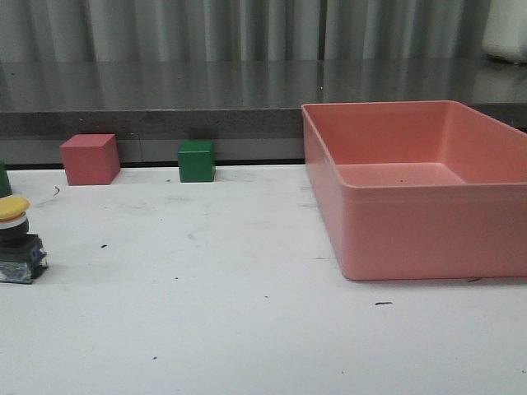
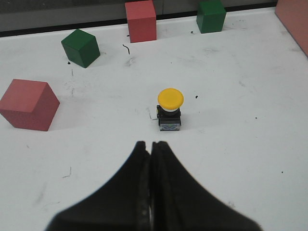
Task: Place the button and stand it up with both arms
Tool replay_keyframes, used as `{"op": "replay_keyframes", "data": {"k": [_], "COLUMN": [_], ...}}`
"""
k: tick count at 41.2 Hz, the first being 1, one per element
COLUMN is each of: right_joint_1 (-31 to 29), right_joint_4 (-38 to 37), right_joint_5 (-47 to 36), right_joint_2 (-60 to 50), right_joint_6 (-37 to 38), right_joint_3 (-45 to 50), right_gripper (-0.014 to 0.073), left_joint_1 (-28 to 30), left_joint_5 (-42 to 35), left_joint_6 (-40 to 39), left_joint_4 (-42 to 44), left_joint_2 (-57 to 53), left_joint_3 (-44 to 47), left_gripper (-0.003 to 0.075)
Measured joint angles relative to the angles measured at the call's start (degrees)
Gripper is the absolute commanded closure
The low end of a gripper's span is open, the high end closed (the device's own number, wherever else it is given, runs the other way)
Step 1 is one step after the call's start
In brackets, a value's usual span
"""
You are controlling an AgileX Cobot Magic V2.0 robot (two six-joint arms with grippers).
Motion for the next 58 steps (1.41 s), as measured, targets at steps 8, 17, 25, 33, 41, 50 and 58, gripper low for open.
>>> {"op": "replay_keyframes", "data": {"k": [8, 17, 25, 33, 41, 50, 58], "right_joint_1": [0.0, 0.0, 0.0, 0.0, 0.0, 0.0, 0.0], "right_joint_4": [0.0, 0.0, 0.0, 0.0, 0.0, 0.0, 0.0], "right_joint_5": [0.0, 0.0, 0.0, 0.0, 0.09, 0.09, 0.09], "right_joint_2": [0.0, 0.0, 0.0, 0.0, 0.0, 0.0, 0.0], "right_joint_6": [0.0, 0.0, 0.0, 0.0, 0.0, 0.0, 0.0], "right_joint_3": [0.0, 0.0, 0.0, 0.0, 0.0, 0.0, 0.0], "right_gripper": [0.0711, 0.0711, 0.0711, 0.0711, 0.0711, 0.0711, 0.0711], "left_joint_1": [0.0, 3.5, 7.74, 10.19, 10.67, 11.01, 11.01], "left_joint_5": [-0.11, -6.59, -21.32, -33.49, -42.14, -46.77, -46.77], "left_joint_6": [0.0, 0.0, 0.0, 0.0, 0.0, 0.0, 0.0], "left_joint_4": [0.0, -2.62, -3.9, -5.86, -6.61, -6.61, -6.61], "left_joint_2": [-0.69, -8.59, -16.84, -23.95, -26.34, -26.34, -26.34], "left_joint_3": [0.0, 6.25, 20.33, 32.65, 37.42, 37.42, 37.42], "left_gripper": [0.074, 0.074, 0.074, 0.074, 0.074, 0.074, 0.074]}}
